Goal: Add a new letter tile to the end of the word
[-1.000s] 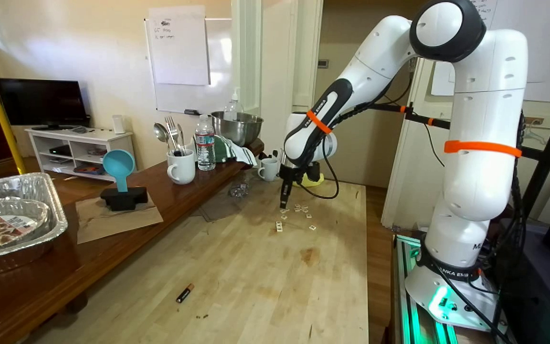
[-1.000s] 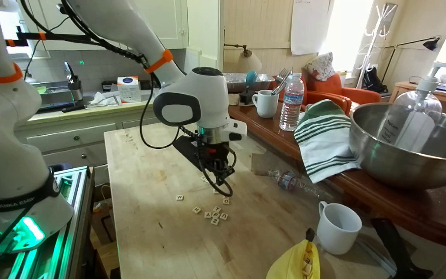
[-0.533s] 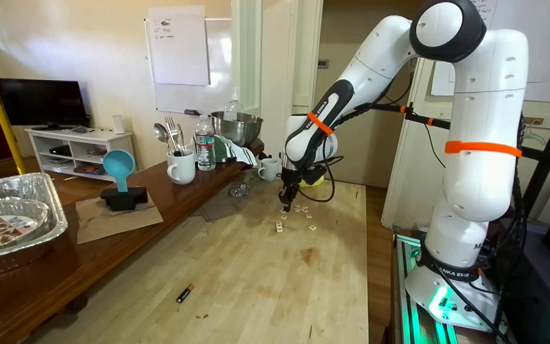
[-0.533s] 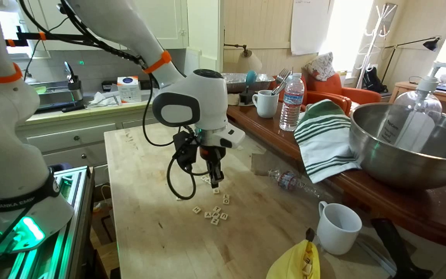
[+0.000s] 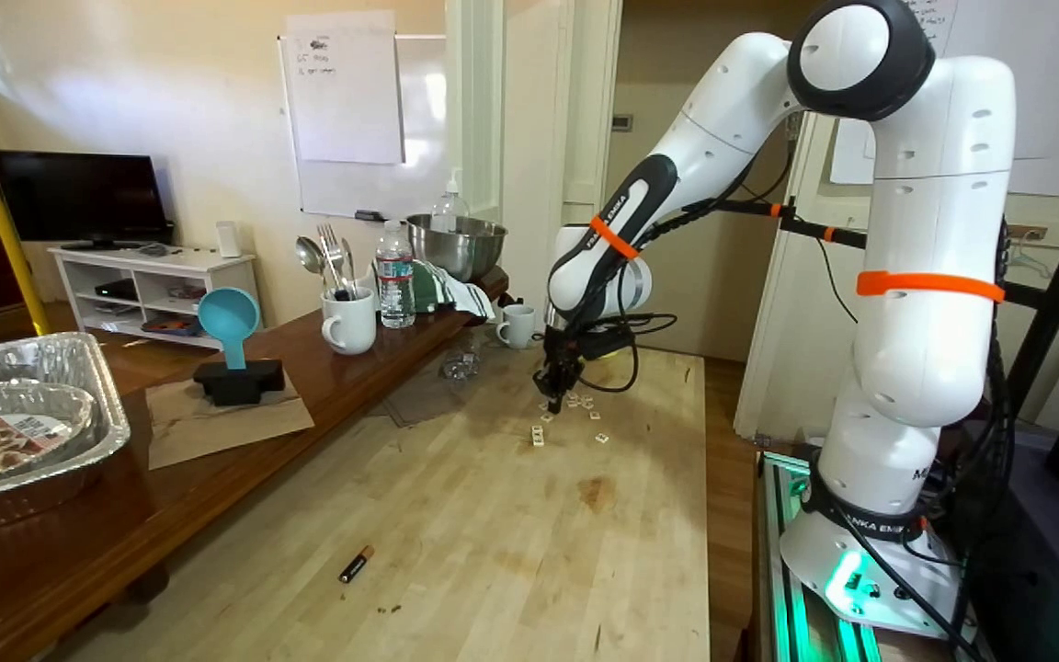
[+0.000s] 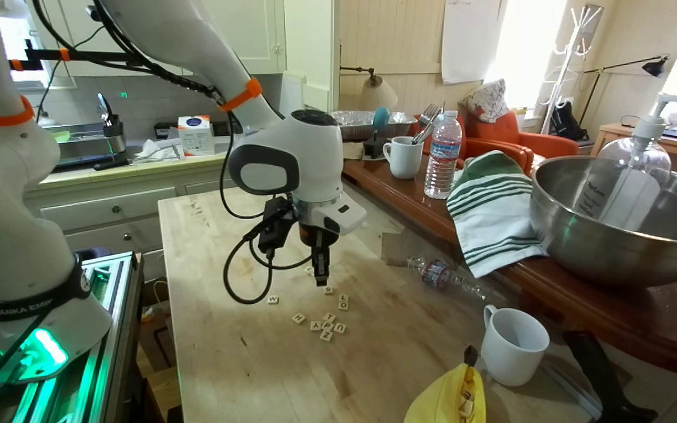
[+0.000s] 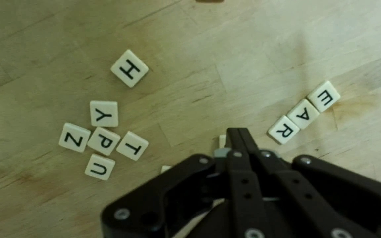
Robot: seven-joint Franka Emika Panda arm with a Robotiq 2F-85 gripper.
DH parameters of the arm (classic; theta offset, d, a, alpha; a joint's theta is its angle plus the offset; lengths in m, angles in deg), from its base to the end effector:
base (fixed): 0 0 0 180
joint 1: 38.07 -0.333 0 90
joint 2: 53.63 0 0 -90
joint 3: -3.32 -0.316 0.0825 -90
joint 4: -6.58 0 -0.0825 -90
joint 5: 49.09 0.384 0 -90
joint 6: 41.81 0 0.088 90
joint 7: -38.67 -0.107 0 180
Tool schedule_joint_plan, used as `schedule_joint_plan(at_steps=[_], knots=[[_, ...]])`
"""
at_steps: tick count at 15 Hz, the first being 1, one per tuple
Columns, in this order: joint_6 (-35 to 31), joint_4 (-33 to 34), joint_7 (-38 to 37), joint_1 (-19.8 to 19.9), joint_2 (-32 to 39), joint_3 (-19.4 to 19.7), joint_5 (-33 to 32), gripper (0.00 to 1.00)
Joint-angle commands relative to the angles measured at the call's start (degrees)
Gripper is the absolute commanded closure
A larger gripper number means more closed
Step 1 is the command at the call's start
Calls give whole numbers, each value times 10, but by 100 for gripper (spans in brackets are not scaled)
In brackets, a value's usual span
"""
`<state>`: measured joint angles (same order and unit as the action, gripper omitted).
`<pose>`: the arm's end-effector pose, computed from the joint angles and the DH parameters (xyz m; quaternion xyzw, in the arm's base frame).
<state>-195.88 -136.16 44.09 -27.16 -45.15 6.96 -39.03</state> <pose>0.4613 -0.1262 0.2340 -0.9867 0.1564 -0.0311 0.0307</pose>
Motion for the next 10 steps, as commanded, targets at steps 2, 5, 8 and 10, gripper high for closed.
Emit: schedule_joint_plan(at_steps=[2,5,8,10], knots=[[-19,-3,-42,-10,7,7,25,100],[-39,0,-67,-10,15,7,36,100],[-54,1,-91,-12,24,8,37,100],[-66,1,-105,-14,30,9,33,100]])
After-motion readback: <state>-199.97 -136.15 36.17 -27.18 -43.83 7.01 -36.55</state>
